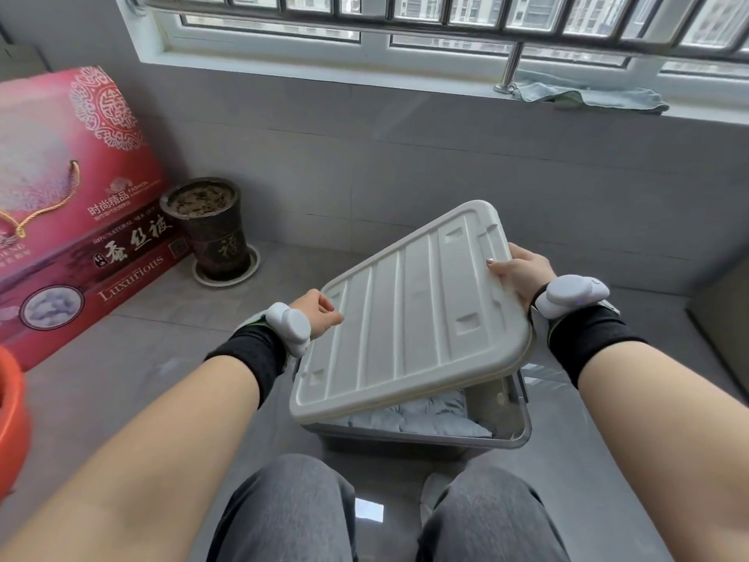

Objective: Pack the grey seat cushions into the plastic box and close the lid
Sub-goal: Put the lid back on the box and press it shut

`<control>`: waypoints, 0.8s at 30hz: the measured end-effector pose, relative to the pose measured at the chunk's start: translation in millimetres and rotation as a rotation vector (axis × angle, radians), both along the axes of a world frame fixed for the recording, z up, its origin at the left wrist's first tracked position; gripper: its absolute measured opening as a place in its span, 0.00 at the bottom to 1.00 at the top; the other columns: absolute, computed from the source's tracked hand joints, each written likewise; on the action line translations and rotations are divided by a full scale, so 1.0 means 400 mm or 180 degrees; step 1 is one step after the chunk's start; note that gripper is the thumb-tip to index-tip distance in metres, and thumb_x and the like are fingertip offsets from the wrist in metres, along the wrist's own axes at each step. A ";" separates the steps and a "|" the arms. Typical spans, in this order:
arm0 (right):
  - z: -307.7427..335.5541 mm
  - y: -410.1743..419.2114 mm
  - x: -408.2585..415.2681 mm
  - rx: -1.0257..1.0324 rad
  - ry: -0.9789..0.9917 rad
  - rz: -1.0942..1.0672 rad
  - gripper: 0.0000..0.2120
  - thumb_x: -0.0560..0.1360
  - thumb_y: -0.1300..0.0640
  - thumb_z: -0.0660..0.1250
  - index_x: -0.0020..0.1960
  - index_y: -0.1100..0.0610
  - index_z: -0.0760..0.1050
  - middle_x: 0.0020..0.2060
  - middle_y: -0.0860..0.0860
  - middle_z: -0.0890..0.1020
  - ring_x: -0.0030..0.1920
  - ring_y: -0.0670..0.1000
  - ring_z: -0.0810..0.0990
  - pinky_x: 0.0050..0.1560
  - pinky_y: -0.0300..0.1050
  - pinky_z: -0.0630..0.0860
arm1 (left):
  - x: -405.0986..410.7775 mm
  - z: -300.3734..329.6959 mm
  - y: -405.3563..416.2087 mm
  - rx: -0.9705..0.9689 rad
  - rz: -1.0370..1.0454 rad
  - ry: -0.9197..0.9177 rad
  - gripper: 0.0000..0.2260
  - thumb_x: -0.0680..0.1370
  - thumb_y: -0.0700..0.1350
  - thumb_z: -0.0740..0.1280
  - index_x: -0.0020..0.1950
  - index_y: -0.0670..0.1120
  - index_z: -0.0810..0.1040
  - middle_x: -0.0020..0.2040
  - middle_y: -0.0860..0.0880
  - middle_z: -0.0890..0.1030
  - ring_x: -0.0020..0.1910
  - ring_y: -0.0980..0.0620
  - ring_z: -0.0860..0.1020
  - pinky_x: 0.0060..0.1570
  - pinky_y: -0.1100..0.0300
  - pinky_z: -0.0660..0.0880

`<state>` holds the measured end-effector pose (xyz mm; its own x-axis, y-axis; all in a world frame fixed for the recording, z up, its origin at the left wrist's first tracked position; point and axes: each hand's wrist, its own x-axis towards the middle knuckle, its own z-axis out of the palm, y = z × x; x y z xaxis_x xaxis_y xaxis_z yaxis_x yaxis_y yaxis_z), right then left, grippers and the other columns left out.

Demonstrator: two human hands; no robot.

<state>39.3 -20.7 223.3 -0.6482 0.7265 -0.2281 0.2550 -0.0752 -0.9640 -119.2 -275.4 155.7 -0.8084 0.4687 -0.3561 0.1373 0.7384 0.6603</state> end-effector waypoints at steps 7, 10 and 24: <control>-0.047 0.044 0.048 -0.0098 -0.0194 -0.0173 0.12 0.74 0.67 0.66 0.57 0.64 0.78 0.32 0.51 0.81 0.20 0.41 0.78 0.22 0.34 0.76 | 0.046 -0.029 0.075 0.0034 -0.0297 0.0119 0.20 0.74 0.46 0.69 0.64 0.44 0.69 0.58 0.47 0.75 0.52 0.50 0.74 0.53 0.59 0.70; -0.074 0.070 0.066 -0.0106 -0.0259 -0.0162 0.13 0.74 0.68 0.66 0.58 0.67 0.77 0.33 0.53 0.80 0.20 0.41 0.78 0.22 0.33 0.75 | 0.071 -0.051 0.127 -0.0048 -0.0659 0.0108 0.25 0.73 0.48 0.70 0.68 0.48 0.66 0.68 0.47 0.71 0.63 0.48 0.73 0.61 0.56 0.70; -0.313 0.214 0.115 0.0276 -0.1172 -0.0100 0.14 0.75 0.64 0.67 0.60 0.66 0.77 0.46 0.56 0.80 0.45 0.54 0.78 0.32 0.34 0.76 | 0.164 -0.236 0.357 -0.0800 -0.1566 0.0446 0.47 0.67 0.60 0.72 0.77 0.58 0.47 0.79 0.49 0.43 0.78 0.46 0.44 0.75 0.43 0.49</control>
